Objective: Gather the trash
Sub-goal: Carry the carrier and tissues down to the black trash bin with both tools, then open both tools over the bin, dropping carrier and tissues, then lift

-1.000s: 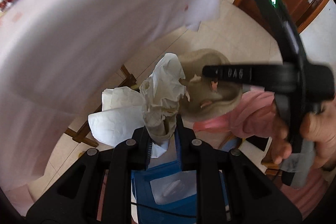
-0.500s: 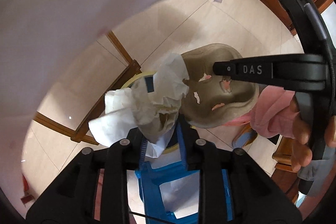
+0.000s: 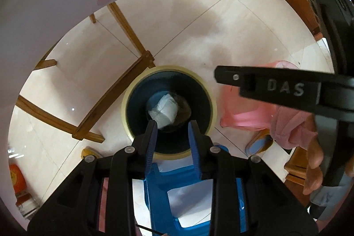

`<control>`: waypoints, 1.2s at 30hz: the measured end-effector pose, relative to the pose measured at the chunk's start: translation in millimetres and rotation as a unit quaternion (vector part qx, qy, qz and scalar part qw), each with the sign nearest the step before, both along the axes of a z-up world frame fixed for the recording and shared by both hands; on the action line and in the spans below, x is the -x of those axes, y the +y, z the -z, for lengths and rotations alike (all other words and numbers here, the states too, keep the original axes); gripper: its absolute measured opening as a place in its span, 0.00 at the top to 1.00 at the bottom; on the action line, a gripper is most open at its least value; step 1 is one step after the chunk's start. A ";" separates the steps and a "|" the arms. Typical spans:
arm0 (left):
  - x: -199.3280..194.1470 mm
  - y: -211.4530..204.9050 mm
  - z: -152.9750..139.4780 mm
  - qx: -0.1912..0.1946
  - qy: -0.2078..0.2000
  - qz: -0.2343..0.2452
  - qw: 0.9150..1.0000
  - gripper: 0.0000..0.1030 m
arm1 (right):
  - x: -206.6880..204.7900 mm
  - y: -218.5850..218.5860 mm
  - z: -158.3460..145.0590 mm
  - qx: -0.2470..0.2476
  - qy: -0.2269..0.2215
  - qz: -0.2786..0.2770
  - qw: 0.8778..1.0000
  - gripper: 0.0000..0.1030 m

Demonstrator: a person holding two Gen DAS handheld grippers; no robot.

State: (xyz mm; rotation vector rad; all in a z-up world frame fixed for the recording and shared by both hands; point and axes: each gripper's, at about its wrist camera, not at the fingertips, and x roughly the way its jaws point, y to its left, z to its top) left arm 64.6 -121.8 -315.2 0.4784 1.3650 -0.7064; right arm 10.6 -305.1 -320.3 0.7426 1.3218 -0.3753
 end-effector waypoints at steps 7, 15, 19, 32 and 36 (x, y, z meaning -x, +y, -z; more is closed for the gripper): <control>8.7 3.1 -10.7 0.018 -0.013 0.000 1.000 0.31 | 3.8 -5.0 -1.8 0.010 -0.003 -0.002 1.000 0.50; 28.6 12.0 -40.1 0.031 -0.007 0.002 0.999 0.31 | 10.9 -7.3 -9.2 0.038 0.002 -0.019 0.999 0.50; 41.8 26.4 -61.7 0.039 -0.006 0.004 0.999 0.31 | 21.0 -4.7 -14.7 0.048 0.011 -0.032 0.998 0.50; 75.3 59.3 -165.7 0.086 -0.087 0.050 0.991 0.31 | 54.6 12.6 -92.7 0.057 0.001 -0.027 0.998 0.49; 65.5 74.0 -206.5 0.119 -0.097 0.026 0.988 0.30 | 57.7 20.9 -138.0 0.069 -0.018 -0.018 0.997 0.39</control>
